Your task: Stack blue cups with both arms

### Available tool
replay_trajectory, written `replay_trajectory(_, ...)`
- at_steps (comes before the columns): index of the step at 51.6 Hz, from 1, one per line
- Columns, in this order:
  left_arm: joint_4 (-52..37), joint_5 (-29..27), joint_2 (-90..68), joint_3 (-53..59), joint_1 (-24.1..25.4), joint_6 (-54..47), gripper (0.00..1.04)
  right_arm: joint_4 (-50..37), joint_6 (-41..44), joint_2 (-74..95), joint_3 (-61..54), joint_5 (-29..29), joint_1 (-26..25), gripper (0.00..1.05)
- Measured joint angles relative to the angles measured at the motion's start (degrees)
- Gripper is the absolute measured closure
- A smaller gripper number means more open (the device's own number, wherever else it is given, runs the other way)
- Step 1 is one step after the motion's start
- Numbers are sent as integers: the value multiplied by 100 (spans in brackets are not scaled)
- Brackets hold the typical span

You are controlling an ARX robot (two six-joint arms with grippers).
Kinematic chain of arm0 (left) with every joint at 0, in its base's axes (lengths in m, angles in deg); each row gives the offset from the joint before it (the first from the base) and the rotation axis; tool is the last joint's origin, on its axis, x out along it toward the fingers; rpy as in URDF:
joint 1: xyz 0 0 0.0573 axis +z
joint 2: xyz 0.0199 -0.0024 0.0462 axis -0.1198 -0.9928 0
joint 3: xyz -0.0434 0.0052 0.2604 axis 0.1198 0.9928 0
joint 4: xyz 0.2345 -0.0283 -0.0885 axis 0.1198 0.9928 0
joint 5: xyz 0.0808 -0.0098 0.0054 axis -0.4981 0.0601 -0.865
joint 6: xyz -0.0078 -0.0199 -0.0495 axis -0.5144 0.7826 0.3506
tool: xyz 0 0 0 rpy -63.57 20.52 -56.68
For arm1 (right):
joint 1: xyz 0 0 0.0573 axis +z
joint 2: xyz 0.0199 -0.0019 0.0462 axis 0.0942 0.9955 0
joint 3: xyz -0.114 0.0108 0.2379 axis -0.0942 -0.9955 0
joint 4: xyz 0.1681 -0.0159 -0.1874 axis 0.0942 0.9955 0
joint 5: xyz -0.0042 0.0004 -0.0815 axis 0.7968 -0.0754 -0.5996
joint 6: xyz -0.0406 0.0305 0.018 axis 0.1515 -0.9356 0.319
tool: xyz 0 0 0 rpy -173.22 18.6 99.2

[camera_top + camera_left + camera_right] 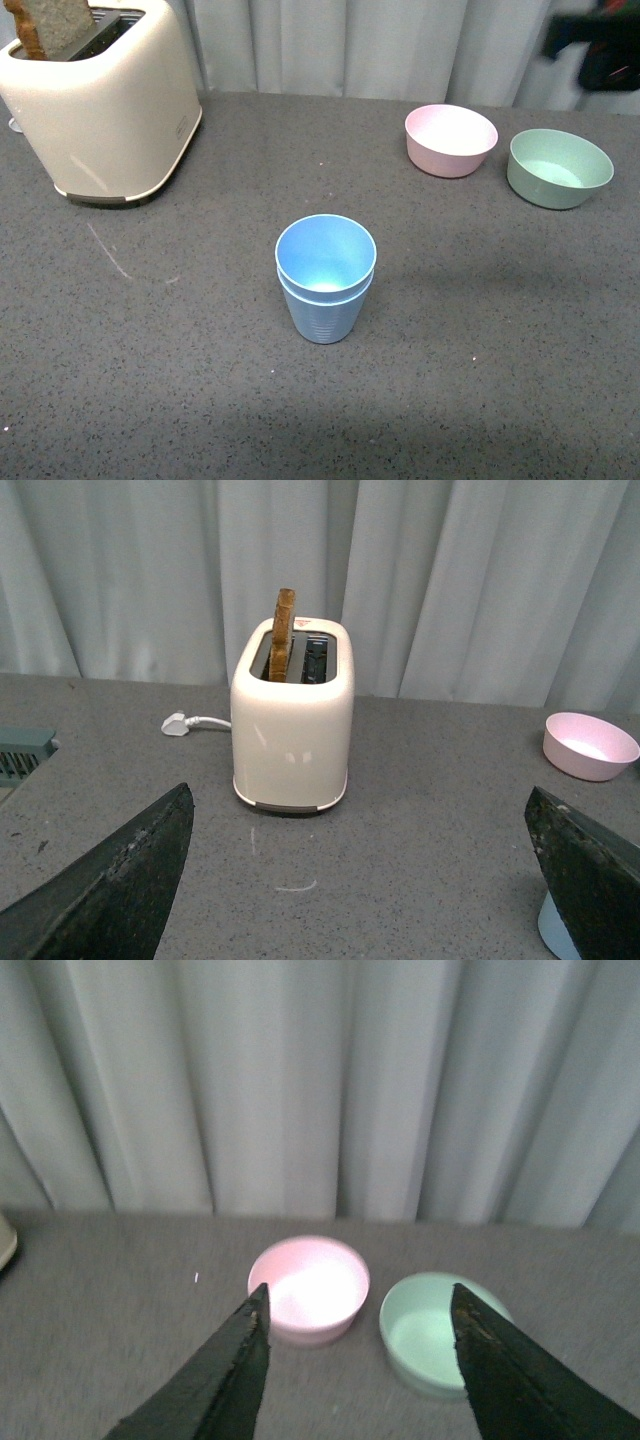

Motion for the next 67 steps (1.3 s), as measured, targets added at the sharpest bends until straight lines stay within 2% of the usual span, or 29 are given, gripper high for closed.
replay_trajectory(9, 0, 17, 0, 0, 0, 0, 7, -205, 87, -793, -745, 354, -404, 82)
replay_trajectory(15, 0, 15, 0, 0, 0, -2, 7, -302, 129, -1233, -1318, 682, -706, 104)
replay_trajectory(19, 0, 7, 7, 0, 0, 0, 7, -348, 127, -1469, -1652, 885, -861, 104)
replay_trajectory(32, 0, 15, 7, 0, 0, 0, 7, 251, 127, -2524, -2118, 1185, -1233, 104)
replay_trajectory(42, 0, 13, 7, 0, 0, -2, 7, 1078, 127, -3630, -2396, 1495, -1497, 104)
replay_trajectory(44, 0, 15, 7, 0, 0, -2, 7, 1263, 127, -3851, -2433, 1818, -1711, 104)
replay_trajectory(47, 0, 15, 7, 0, 0, -2, 7, 1582, 125, -4232, -2498, 1897, -1943, 104)
replay_trajectory(67, 0, 15, 7, 0, 0, -2, 7, 3132, 125, -5967, -2594, 1941, -1989, 104)
